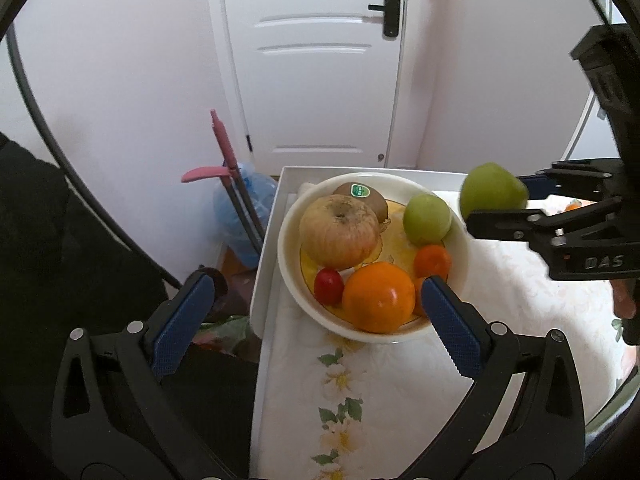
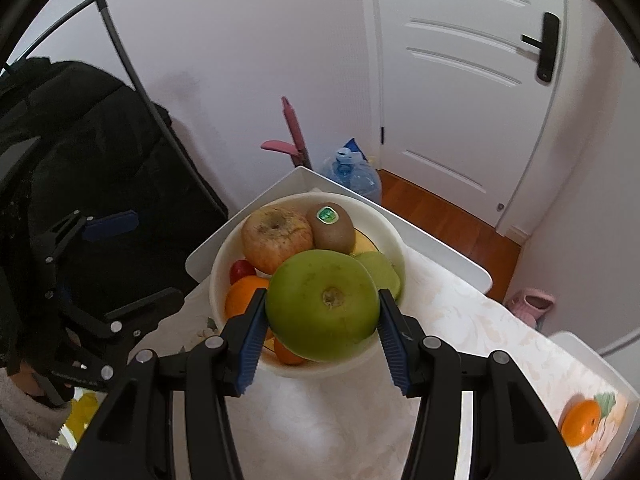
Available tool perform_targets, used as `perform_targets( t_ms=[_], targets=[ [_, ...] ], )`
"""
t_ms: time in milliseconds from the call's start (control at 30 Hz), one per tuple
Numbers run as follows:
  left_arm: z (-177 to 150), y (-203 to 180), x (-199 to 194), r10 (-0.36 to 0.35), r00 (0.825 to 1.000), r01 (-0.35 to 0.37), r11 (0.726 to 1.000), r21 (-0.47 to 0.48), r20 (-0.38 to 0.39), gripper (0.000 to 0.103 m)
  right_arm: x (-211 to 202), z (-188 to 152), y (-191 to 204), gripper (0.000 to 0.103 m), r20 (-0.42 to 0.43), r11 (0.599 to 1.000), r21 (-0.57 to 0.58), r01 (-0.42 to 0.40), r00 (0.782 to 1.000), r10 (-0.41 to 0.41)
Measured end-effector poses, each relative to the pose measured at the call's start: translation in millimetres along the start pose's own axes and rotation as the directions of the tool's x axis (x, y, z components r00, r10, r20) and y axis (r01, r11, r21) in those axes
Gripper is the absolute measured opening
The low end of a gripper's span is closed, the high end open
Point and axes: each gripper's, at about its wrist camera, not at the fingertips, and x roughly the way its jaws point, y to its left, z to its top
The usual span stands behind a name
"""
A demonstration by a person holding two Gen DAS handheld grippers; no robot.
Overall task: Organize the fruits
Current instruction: 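Release the tomato and pomelo into the bowl, opening both tools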
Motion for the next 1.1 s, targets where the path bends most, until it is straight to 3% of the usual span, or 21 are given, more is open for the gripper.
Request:
perform_targets(
  t_ms=[500,667,700,767,800,833,1100],
  targets=[
    [-19,10,14,-0.016,0.998,0.014,0.999,-0.042,-0.059,0.103,54,5,7,0.049,-0.047,0.997,-0.07,-0.029,0.999,0.026],
    [-20,14,20,-0.027,0.998,0.023,0.998,-0.057,-0.064,0.103,63,5,3,0.049,-0.072,0.999,-0.038,-0.03,0.997,0.028],
    [-20,14,19,-0.027,0.998,0.023,0.998,-0.054,-0.065,0.103,64,4,2,0.052,-0.074,0.999,-0.03,-0.026,0.997,0.023],
    [-19,14,18,-0.021,0.998,0.018,0.999,-0.045,-0.063,0.103,59,5,3,0.07,-0.051,0.999,-0.018,-0.035,0.998,0.034],
    [-19,15,17,-0.021,0.998,0.018,0.999,-0.043,-0.061,0.103,55,5,2,0.089,-0.034,0.999,-0.009,-0.041,0.999,0.041],
    [-19,15,17,-0.022,0.998,0.019,0.999,-0.044,-0.061,0.103,50,5,1,0.1,-0.016,0.999,-0.001,-0.046,0.999,0.046],
    [-15,14,7,-0.016,0.999,0.014,0.999,-0.033,-0.047,0.103,34,3,9,0.102,0.007,1.0,-0.006,-0.022,1.0,0.022]
  ],
)
